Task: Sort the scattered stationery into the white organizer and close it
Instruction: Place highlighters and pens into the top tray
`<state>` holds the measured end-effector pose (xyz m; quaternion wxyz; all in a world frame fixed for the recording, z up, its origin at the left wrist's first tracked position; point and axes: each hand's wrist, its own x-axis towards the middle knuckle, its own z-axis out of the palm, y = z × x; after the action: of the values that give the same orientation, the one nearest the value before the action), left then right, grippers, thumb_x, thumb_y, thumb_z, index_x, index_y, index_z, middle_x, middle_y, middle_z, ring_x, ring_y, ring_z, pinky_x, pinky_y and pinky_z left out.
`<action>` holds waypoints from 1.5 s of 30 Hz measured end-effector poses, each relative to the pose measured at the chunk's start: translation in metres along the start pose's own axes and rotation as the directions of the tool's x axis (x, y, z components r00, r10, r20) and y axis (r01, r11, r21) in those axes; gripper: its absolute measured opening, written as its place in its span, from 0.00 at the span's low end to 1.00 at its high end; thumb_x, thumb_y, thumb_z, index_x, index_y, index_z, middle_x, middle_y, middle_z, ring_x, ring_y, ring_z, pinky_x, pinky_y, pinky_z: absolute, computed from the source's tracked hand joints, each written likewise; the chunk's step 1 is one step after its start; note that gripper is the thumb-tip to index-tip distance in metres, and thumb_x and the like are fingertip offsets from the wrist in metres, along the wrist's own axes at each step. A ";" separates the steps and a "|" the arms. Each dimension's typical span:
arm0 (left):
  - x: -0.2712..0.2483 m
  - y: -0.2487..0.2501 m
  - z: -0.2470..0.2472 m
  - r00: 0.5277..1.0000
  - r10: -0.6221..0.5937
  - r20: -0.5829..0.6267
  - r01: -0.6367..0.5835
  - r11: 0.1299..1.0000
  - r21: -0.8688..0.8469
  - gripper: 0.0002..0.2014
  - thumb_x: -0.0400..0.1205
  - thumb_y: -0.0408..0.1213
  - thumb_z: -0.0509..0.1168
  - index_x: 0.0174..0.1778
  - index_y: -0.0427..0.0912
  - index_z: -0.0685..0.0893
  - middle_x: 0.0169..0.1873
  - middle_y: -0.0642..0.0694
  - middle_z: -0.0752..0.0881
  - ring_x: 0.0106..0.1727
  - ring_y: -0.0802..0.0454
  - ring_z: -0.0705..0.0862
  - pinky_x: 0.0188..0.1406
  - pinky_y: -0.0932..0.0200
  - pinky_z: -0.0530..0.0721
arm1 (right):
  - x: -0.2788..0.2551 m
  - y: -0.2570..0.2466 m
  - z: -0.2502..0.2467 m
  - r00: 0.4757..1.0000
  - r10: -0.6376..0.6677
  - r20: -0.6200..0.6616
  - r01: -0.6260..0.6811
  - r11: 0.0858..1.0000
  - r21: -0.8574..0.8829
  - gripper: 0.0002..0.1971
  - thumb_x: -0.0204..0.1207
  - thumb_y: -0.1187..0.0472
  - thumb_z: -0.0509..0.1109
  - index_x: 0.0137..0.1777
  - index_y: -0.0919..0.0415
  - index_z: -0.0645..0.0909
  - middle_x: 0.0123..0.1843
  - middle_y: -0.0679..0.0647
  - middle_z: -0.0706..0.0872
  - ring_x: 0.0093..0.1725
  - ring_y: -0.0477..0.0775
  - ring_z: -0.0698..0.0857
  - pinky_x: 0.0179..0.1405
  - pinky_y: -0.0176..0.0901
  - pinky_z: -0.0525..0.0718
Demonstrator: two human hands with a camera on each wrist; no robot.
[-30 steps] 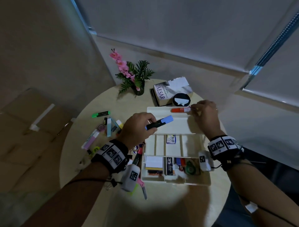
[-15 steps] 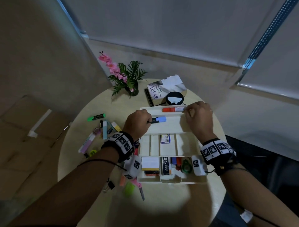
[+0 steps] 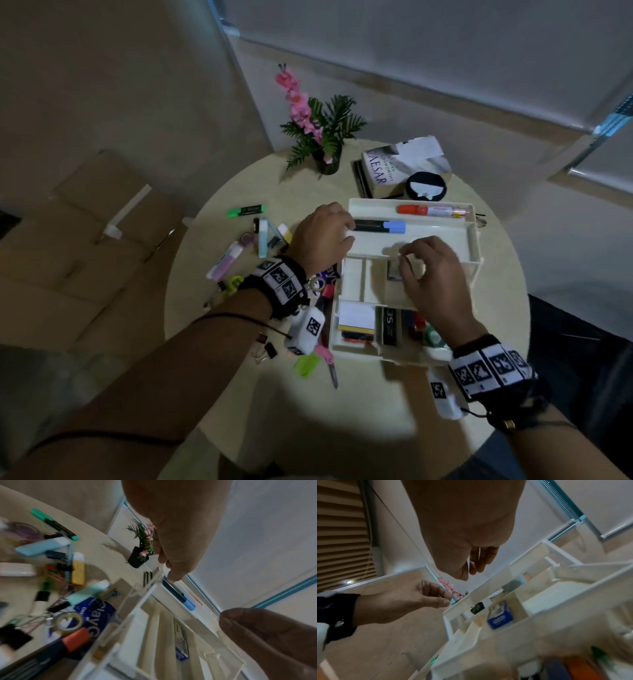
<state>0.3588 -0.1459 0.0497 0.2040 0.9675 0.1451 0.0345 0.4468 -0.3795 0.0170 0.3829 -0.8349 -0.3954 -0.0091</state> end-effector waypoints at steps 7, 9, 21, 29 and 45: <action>-0.119 -0.113 -0.012 0.992 -0.126 0.022 0.128 0.979 -0.156 0.07 0.81 0.34 0.75 0.54 0.45 0.89 0.52 0.48 0.86 0.49 0.48 0.87 0.49 0.50 0.87 | -0.041 -0.081 0.062 0.919 -0.167 0.358 0.153 0.986 0.069 0.05 0.84 0.61 0.71 0.58 0.55 0.84 0.48 0.51 0.84 0.41 0.54 0.84 0.35 0.47 0.80; -0.155 -0.151 -0.014 0.977 -0.201 0.065 0.209 0.966 -0.151 0.09 0.79 0.33 0.76 0.53 0.48 0.88 0.50 0.50 0.86 0.46 0.48 0.87 0.50 0.47 0.88 | -0.049 -0.101 0.084 0.876 -0.159 0.454 0.137 0.987 0.081 0.05 0.82 0.62 0.72 0.55 0.53 0.82 0.46 0.51 0.84 0.39 0.54 0.84 0.33 0.45 0.78; -0.273 -0.262 0.012 0.900 -0.273 0.340 0.334 0.933 -0.134 0.12 0.80 0.38 0.74 0.59 0.51 0.89 0.55 0.49 0.87 0.57 0.44 0.86 0.54 0.52 0.82 | -0.067 -0.166 0.225 0.628 0.152 0.763 0.086 0.961 -0.262 0.21 0.83 0.55 0.65 0.76 0.52 0.77 0.66 0.56 0.83 0.64 0.61 0.86 0.52 0.48 0.82; -0.260 -0.267 0.022 0.925 -0.195 0.327 0.219 0.975 -0.038 0.11 0.78 0.41 0.76 0.53 0.45 0.85 0.54 0.45 0.83 0.54 0.41 0.84 0.47 0.46 0.84 | -0.052 -0.177 0.263 0.714 0.234 0.660 -0.031 0.952 -0.304 0.24 0.83 0.56 0.65 0.80 0.45 0.73 0.65 0.57 0.85 0.58 0.65 0.89 0.52 0.61 0.90; -0.267 -0.277 0.013 0.920 -0.199 0.338 0.282 0.935 -0.217 0.08 0.75 0.40 0.77 0.46 0.53 0.87 0.40 0.54 0.87 0.39 0.53 0.84 0.36 0.54 0.84 | -0.056 -0.195 0.276 0.791 0.209 0.575 -0.068 0.964 -0.258 0.27 0.79 0.50 0.74 0.76 0.55 0.76 0.63 0.59 0.84 0.56 0.66 0.87 0.47 0.58 0.88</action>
<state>0.0314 0.0130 -0.0762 0.3524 0.9000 0.2241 -0.1250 0.1990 -0.1607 -0.0727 0.1422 -0.8596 -0.4293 0.2380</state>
